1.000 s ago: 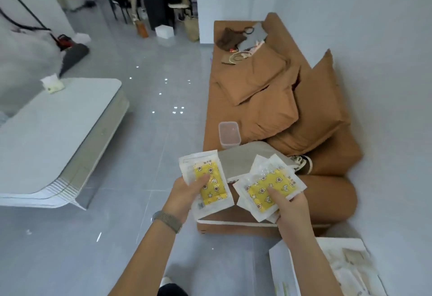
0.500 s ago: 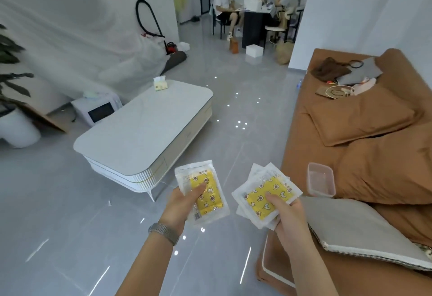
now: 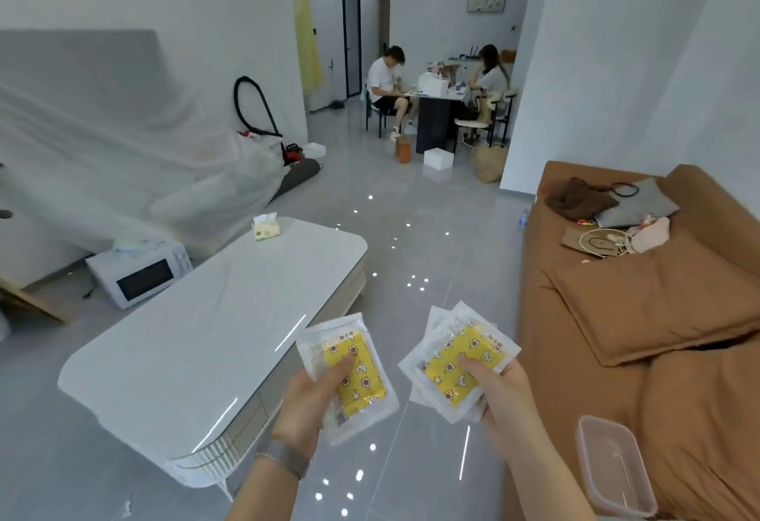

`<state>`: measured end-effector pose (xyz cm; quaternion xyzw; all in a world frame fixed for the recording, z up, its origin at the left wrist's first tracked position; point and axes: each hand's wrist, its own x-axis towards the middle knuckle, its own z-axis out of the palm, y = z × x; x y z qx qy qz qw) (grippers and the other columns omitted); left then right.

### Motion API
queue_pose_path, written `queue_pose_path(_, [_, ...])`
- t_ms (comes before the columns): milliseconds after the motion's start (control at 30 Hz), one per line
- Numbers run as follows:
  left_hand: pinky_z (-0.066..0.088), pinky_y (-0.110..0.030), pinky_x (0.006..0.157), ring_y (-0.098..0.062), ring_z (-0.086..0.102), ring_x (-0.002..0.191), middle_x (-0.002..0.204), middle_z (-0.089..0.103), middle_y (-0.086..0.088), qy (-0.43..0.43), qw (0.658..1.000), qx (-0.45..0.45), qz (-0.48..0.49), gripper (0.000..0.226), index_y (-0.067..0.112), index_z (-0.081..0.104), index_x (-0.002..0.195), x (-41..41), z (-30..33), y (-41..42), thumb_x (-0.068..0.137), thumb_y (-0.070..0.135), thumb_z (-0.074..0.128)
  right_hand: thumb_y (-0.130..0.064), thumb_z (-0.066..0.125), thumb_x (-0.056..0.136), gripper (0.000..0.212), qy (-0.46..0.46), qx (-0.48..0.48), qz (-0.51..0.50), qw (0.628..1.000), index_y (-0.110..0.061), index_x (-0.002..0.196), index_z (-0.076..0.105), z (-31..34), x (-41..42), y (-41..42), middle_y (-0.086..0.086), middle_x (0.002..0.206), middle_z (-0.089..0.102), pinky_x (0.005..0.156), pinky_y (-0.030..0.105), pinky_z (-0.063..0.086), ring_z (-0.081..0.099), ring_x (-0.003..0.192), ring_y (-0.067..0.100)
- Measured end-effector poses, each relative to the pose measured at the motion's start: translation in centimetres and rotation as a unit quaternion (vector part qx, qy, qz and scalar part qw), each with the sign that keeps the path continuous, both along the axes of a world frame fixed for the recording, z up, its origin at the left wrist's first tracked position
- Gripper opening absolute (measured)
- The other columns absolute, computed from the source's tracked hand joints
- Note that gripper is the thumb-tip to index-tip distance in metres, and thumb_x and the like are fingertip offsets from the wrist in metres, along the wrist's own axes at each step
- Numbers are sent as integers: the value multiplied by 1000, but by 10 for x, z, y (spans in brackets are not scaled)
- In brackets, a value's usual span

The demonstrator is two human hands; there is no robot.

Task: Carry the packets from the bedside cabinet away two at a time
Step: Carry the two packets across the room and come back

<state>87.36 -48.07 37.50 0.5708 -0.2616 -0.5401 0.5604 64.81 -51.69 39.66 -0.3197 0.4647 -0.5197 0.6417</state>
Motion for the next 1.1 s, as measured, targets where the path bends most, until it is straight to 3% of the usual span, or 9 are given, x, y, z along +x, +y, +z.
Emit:
queue_pose_path(167, [60, -41, 76, -32, 72, 92, 100, 75, -13, 21, 999, -13, 40, 23, 6, 69, 108, -4, 16, -121, 87, 14, 69, 2, 63, 88, 28, 21, 1, 21, 1000, -6, 115, 61, 16, -9, -129, 14, 106, 72, 87, 49, 53, 69, 97, 34])
queue_pose_path(300, [57, -47, 84, -33, 71, 96, 105, 74, -15, 31, 997, -18, 68, 28, 4, 67, 113, 7, 30, -195, 87, 14, 69, 2, 62, 88, 25, 38, -4, 49, 998, -7, 112, 62, 24, -1, -221, 14, 105, 73, 78, 43, 56, 72, 88, 29])
queue_pose_path(433, [60, -33, 63, -27, 74, 87, 100, 75, -13, 29, 994, -17, 103, 24, 3, 68, 111, 24, 27, -258, 88, 12, 67, 1, 62, 88, 26, 38, -2, 81, 996, -9, 112, 63, 18, 19, -304, 12, 104, 73, 76, 41, 56, 71, 91, 29])
queue_pose_path(533, [59, -30, 57, -24, 74, 79, 96, 76, -12, 31, 991, -14, 133, 22, 4, 67, 110, 42, 15, -308, 90, 12, 65, 1, 63, 88, 28, 42, 1, 104, 994, -8, 114, 63, 8, 42, -368, 13, 106, 73, 77, 43, 56, 71, 95, 31])
queue_pose_path(833, [59, -30, 58, -25, 74, 82, 100, 75, -12, 47, 978, 16, 202, 20, 7, 67, 109, 101, -40, -469, 91, 16, 64, 2, 63, 88, 27, 78, 16, 179, 981, -10, 112, 63, -20, 116, -557, 13, 105, 72, 73, 43, 59, 71, 91, 28])
queue_pose_path(1100, [61, -33, 69, -27, 73, 91, 102, 75, -12, 60, 958, 50, 277, 18, 7, 68, 107, 118, -65, -555, 91, 15, 65, 4, 61, 88, 28, 99, 33, 280, 954, -17, 106, 65, -36, 164, -672, 5, 96, 73, 61, 38, 57, 71, 85, 22])
